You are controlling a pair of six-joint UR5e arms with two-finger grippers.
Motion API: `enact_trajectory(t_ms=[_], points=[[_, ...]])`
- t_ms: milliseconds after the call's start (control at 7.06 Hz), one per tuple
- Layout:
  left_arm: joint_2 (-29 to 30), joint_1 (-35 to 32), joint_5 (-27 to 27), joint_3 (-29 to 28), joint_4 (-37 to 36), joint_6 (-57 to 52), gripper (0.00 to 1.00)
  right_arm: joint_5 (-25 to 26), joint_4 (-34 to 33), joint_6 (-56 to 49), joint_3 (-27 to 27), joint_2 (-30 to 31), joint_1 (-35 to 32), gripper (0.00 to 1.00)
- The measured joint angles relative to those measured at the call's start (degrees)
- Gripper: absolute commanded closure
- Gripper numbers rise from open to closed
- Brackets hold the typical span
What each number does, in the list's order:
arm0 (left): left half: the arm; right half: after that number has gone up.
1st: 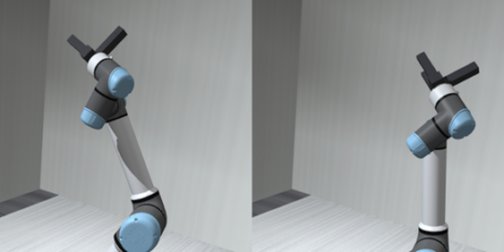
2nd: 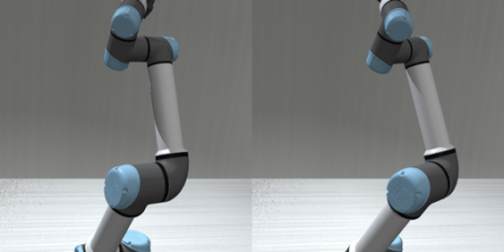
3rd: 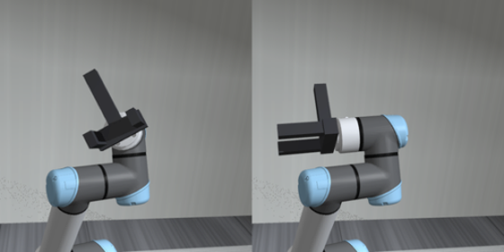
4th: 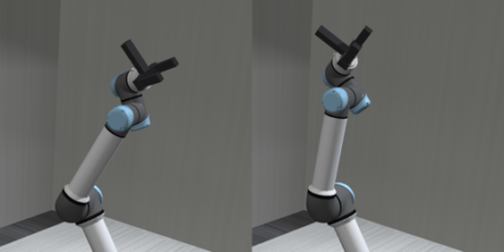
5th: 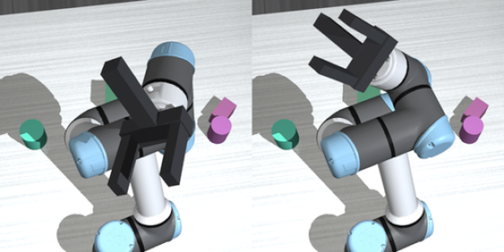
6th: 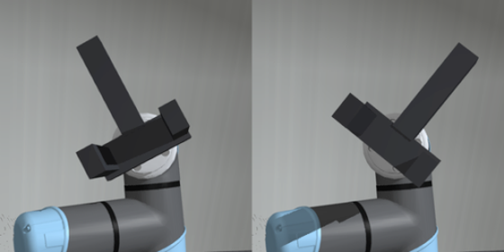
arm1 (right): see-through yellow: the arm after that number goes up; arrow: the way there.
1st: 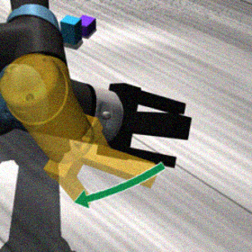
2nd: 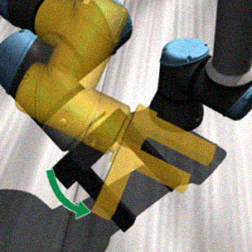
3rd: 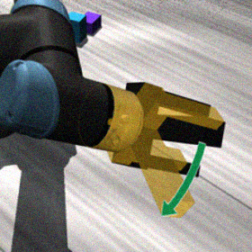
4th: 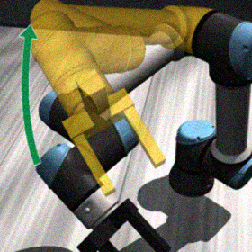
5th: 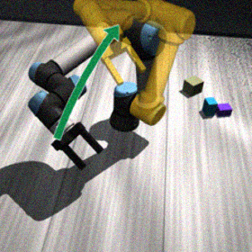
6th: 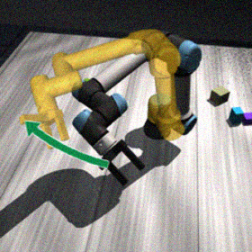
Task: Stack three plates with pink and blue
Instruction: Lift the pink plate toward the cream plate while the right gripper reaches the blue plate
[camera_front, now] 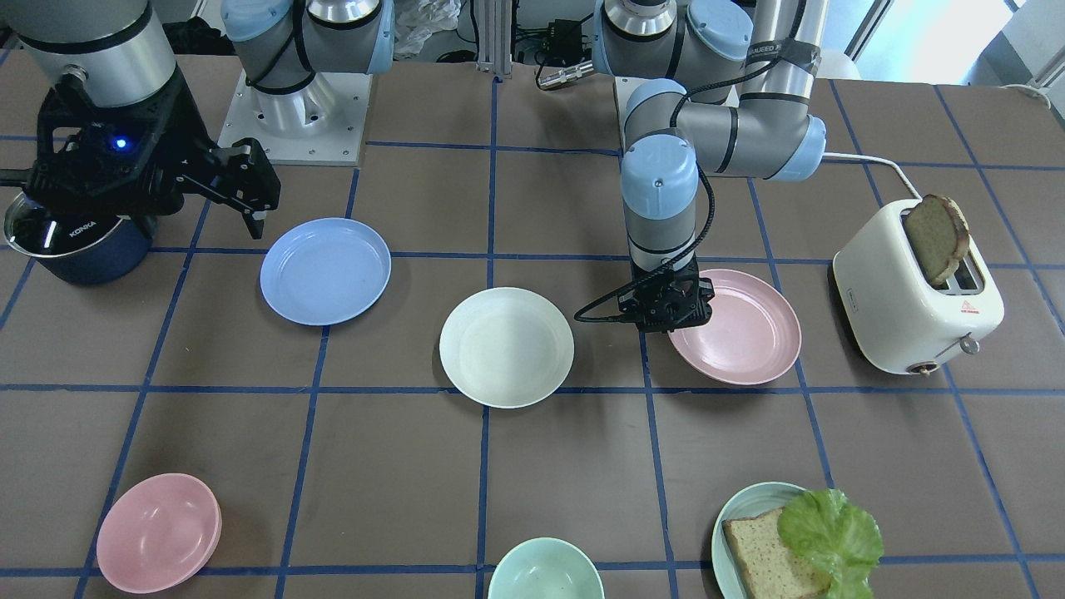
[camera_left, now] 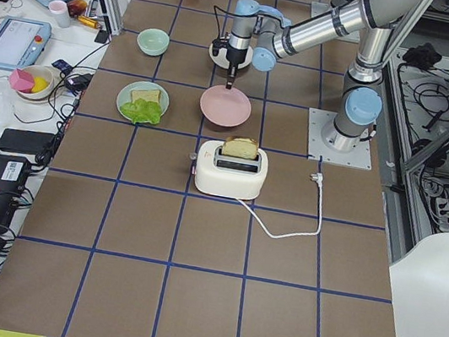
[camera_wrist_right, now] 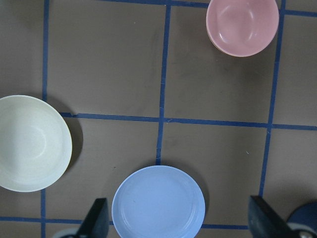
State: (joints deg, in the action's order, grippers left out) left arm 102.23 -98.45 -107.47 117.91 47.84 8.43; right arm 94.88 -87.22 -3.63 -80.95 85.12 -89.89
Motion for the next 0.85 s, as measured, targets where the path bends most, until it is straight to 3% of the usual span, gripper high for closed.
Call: enact_trajectory(t_ms=[425,850], points=[[2.1,-5.6,-1.2,-13.7,13.2,4.4,1.00,1.6,2.3,-6.8,-2.0,0.0,4.4,0.00],[6.2,-12.5,-1.7,-20.7,16.1,8.3,1.00,1.0,1.1,-14.2,-10.8,1.9,11.0,0.00]])
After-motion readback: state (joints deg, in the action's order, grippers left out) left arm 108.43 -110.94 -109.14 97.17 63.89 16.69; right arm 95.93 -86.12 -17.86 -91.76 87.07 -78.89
